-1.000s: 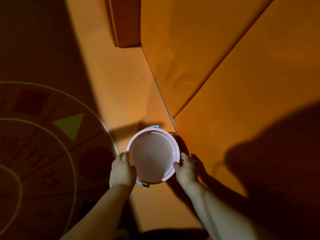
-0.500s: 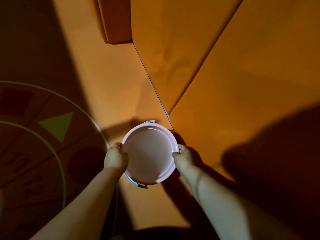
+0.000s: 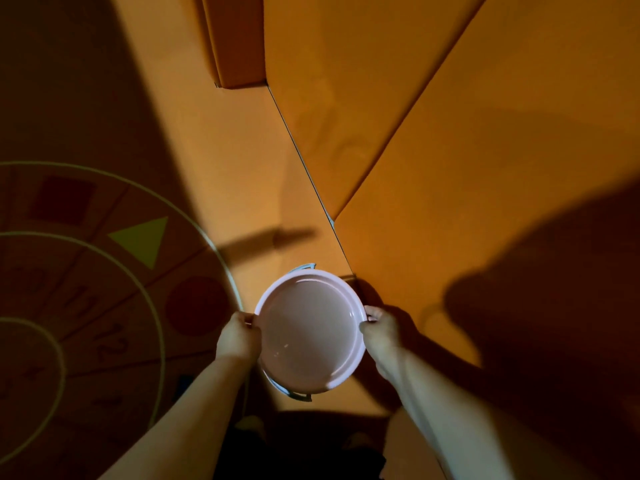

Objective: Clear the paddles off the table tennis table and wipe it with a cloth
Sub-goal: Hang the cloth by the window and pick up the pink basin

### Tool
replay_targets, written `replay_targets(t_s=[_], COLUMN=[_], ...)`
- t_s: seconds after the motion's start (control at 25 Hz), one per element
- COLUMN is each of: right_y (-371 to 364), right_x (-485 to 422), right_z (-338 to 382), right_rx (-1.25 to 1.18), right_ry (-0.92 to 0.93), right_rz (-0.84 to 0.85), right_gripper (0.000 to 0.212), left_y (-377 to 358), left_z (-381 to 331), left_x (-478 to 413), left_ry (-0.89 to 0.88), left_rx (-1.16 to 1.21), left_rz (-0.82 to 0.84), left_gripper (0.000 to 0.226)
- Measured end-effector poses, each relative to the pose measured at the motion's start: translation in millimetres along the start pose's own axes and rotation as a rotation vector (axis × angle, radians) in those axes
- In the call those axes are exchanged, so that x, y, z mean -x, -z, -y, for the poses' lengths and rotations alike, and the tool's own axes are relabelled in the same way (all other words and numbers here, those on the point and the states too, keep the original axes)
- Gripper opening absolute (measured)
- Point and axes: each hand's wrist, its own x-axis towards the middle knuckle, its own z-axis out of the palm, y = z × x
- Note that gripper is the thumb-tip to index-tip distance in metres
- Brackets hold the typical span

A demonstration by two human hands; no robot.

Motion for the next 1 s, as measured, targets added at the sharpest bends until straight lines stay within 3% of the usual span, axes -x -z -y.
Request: replay_targets(t_s=[0.24,0.48,1.0], right_y=[40,59,-26], right_x=[102,186,121], right_z=[90,231,526], right_rx=[0.103,0.059,0.073], right_ry=[0.017,0.034,0.093], right_rz=[0.033,0.086,0.158], right_gripper=[0.039,0.037,0.039], left_y=[101,230,373], left_z=[-43,-135,-310], left_x=[86,135,-21], left_ry=[0.084,0.049,0.069], left_rx=[0.040,0.030,0.060], left_rz=[0.103,0.073,-0.004], left_gripper=[0.017,0.004,0.007])
